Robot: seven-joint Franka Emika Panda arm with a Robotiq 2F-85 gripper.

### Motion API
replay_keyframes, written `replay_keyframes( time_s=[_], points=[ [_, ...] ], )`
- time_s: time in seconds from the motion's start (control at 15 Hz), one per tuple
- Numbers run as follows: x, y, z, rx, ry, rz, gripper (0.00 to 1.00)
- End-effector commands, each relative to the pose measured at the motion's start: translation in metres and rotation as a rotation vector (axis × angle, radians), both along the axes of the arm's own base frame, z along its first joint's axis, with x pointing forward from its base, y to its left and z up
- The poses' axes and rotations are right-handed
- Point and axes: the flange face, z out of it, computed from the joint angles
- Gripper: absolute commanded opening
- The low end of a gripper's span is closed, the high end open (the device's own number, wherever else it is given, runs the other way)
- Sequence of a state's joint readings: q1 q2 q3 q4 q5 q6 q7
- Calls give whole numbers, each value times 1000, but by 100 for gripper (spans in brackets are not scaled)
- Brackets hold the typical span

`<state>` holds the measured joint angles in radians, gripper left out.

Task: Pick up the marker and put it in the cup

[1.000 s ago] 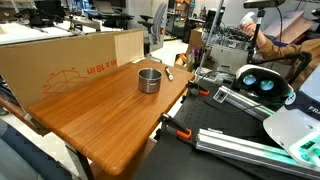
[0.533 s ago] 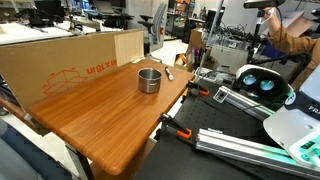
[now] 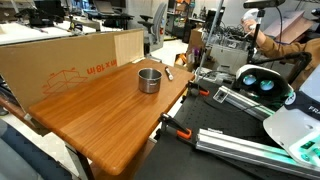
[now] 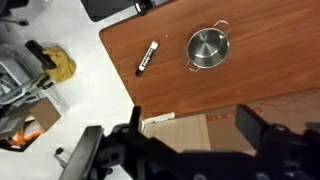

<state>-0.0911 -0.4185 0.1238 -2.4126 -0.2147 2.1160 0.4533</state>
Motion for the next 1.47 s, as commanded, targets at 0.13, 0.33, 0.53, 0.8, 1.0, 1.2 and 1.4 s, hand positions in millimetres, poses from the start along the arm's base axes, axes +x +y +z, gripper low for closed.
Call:
replay_keyframes(
  time_s=[0.13, 0.33, 0.53, 0.8, 1.0, 1.2, 1.4],
  points=[
    [8, -63, -39, 73, -83, -178, 100],
    [9, -101, -66, 121, -159, -297, 100],
    [7, -129, -93, 148, -175, -399, 100],
    [1, -154, -130, 154, -157, -454, 100],
    [-1, -173, -157, 161, -146, -501, 100],
    [-1, -191, -184, 144, -128, -548, 100],
    [0, -209, -217, 125, -102, -590, 100]
  ],
)
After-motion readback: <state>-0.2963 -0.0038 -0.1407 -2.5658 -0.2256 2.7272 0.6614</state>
